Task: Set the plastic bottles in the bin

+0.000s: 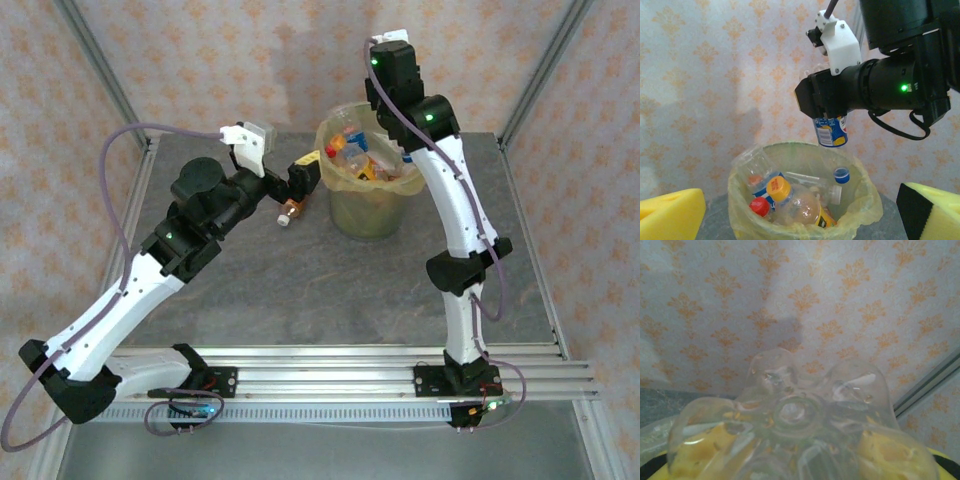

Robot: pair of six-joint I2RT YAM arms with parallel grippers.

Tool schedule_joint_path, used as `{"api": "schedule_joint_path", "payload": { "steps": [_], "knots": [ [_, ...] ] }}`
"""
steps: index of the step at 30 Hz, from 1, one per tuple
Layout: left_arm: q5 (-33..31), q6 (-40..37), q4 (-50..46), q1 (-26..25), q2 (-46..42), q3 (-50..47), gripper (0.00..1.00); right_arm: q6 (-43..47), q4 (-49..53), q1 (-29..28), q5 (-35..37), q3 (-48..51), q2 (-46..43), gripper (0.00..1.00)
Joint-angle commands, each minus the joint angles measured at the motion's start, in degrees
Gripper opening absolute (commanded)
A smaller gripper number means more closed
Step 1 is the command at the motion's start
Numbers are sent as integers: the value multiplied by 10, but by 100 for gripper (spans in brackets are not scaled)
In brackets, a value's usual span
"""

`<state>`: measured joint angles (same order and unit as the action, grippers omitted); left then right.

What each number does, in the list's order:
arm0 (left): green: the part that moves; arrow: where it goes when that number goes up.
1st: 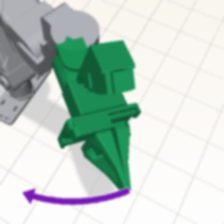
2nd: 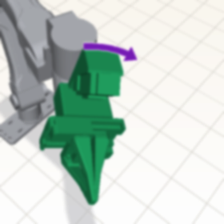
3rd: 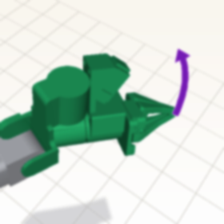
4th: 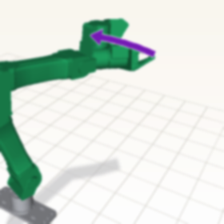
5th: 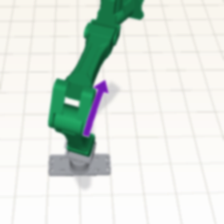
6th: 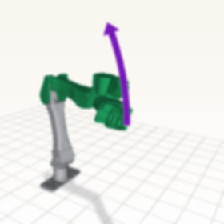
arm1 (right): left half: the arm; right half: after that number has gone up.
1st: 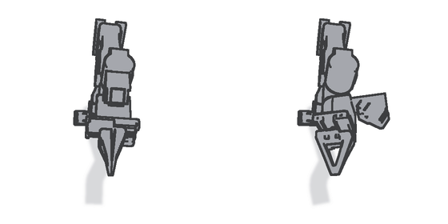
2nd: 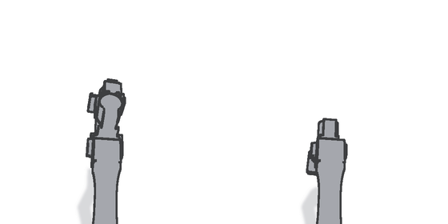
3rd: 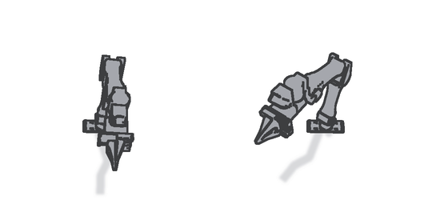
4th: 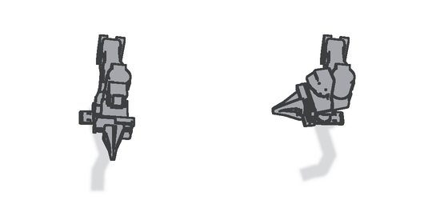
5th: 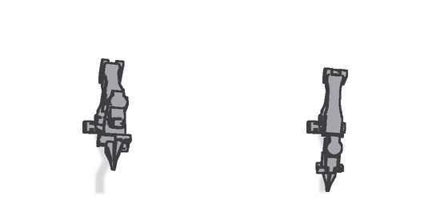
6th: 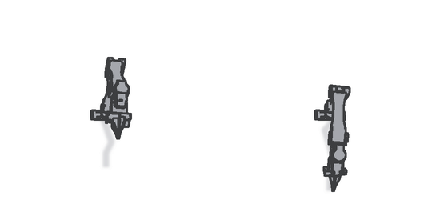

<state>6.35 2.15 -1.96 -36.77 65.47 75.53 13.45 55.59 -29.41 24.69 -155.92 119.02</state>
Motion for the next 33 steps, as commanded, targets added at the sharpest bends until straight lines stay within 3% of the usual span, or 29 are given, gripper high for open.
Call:
{"api": "schedule_joint_path", "payload": {
  "steps": [1, 9, 19, 27, 33],
  "knots": [
    [-17, 15, -5, -6, 3, 2, 100, -16, 44, 7, 10, -18, 21, 38],
    [-29, 16, -11, -4, 1, 1, 100, -9, 42, 18, -3, -18, 64, 41],
    [-32, 16, -9, -4, -1, 1, 100, -1, 38, 31, -10, -18, 109, 52],
    [-32, 20, -8, -4, 6, 4, 100, 0, 44, 35, -14, -20, 114, 76],
    [-29, 23, -11, -4, 17, 12, 100, -22, 49, 35, -51, -22, 84, 85]
  ]
}}
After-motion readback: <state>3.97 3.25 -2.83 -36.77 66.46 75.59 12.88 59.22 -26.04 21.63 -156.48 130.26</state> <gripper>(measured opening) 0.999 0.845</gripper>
